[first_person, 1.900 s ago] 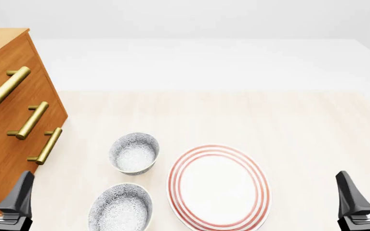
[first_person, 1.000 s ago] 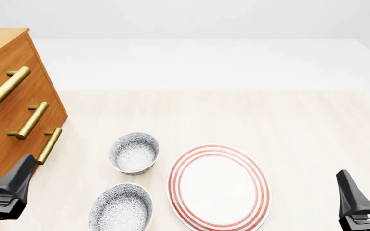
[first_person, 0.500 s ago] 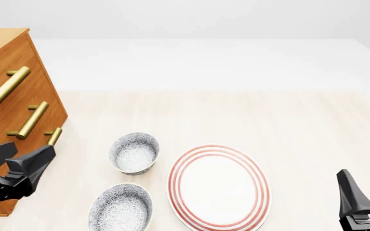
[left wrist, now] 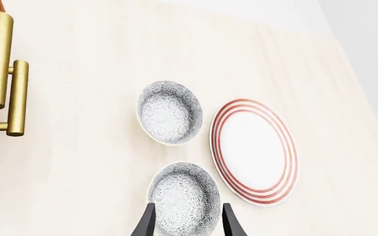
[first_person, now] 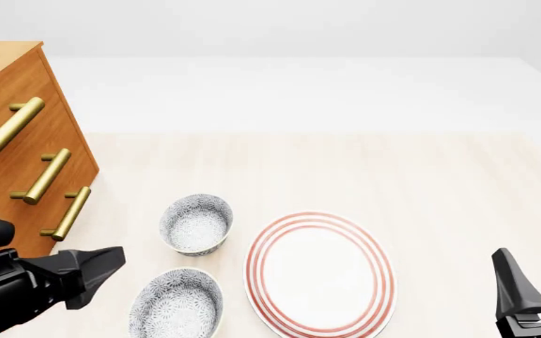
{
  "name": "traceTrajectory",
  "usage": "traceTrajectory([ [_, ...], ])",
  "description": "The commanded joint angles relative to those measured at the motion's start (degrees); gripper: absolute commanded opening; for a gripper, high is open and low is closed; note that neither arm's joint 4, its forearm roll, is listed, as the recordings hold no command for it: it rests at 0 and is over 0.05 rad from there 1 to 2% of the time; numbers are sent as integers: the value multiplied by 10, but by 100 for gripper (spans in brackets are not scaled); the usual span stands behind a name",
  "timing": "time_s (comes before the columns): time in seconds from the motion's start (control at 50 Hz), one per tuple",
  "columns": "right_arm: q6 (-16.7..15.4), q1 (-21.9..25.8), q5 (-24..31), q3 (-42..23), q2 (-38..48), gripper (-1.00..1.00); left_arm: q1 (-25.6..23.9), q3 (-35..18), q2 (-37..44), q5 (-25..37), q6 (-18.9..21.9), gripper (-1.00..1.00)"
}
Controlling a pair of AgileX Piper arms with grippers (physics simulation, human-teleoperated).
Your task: Stack the bowl in the middle on the bowl at the back.
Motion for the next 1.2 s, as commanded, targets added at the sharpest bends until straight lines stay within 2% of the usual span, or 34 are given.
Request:
traceTrajectory([
  [0.02,0,0,1,0,0,100,-65,3,-16,34,-50,100],
  [0.14,-1,1,1,0,0,100,-92,-9,-22,54,-40,100],
  [0.32,-2,1,1,0,0,100,-106,-1,-5,42,-25,100],
  [0.36,-2,1,1,0,0,100,-103,1,-2,39,-19,100],
  [0.44,-2,1,2,-1,0,100,-67,18,16,15,8,100],
  [0.62,-1,1,2,-1,0,100,-39,47,28,-15,15,100],
  [1.04,1,1,1,1,0,100,-28,112,45,-69,18,100],
  [1.2,1,1,0,1,0,100,-16,138,67,-109,22,100],
])
